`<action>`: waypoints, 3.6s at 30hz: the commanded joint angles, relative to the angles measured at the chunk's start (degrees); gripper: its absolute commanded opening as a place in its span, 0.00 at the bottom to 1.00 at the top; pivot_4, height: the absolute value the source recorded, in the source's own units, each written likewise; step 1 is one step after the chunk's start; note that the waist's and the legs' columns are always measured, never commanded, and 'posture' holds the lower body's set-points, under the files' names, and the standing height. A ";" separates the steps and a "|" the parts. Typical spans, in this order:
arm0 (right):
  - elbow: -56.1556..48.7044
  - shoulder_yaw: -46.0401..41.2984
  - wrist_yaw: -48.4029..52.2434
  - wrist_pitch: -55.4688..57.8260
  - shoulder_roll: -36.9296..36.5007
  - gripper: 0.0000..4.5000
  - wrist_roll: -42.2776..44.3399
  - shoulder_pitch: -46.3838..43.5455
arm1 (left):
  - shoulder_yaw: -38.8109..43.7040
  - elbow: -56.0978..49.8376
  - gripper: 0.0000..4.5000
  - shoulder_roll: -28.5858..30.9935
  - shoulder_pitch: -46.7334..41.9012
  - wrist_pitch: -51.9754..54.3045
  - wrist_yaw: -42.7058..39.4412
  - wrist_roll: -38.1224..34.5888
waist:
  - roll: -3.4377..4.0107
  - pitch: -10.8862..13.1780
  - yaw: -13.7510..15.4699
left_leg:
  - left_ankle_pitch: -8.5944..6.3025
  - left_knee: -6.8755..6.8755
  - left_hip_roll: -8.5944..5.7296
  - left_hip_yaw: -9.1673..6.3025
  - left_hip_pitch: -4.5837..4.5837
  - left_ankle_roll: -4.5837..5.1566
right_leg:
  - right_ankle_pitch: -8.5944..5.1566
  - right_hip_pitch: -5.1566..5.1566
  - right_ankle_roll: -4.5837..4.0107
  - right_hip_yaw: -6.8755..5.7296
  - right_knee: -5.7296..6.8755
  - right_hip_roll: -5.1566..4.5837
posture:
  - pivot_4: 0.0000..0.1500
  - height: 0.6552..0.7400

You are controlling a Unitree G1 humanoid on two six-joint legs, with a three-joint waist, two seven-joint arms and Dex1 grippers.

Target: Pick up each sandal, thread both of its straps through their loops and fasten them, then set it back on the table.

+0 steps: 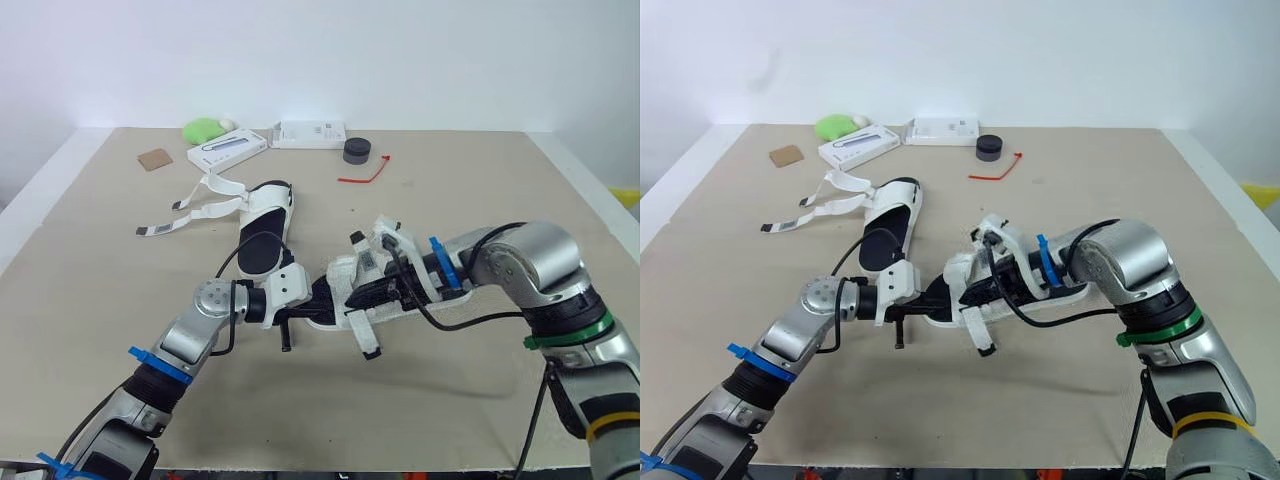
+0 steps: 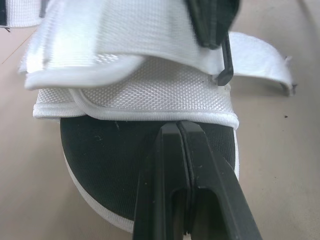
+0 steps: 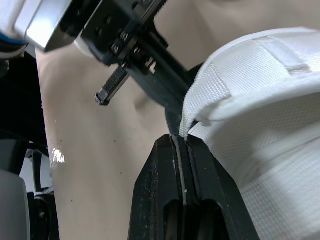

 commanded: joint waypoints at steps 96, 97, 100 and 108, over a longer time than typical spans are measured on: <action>-3.50 -6.83 12.69 -106.15 -10.62 0.99 -28.35 25.89 | -2.39 4.31 0.00 0.34 1.01 0.62 -0.07 3.03 | -0.09 0.00 0.04 | 0.05 0.01 -0.14 0.14 0.17 -0.10 | -0.07 0.15 0.40 0.34 -0.01 0.05 | 1.00 1.00; -0.24 -6.61 12.65 -115.31 -9.87 0.99 -30.25 25.03 | -2.42 4.33 0.00 0.32 1.01 0.60 -0.04 3.03 | -0.09 0.00 0.03 | 0.05 0.01 -0.15 0.18 0.20 -0.10 | -0.06 0.16 0.41 0.37 -0.02 0.05 | 1.00 1.00; 6.91 -6.03 10.04 -134.95 -7.33 0.99 -34.02 21.98 | -2.42 4.41 0.00 0.26 0.97 0.63 0.01 2.97 | -0.10 0.01 0.03 | 0.05 0.00 -0.15 0.26 0.28 -0.10 | -0.06 0.20 0.41 0.47 -0.02 0.04 | 1.00 1.00; 15.79 -2.68 1.59 -157.48 -4.23 0.99 -46.68 19.15 | -2.31 4.11 0.00 0.28 1.07 0.94 0.20 2.76 | -0.12 0.03 0.03 | 0.04 -0.06 -0.14 0.44 0.72 -0.08 | -0.07 0.47 0.31 0.74 0.04 0.08 | 1.00 1.00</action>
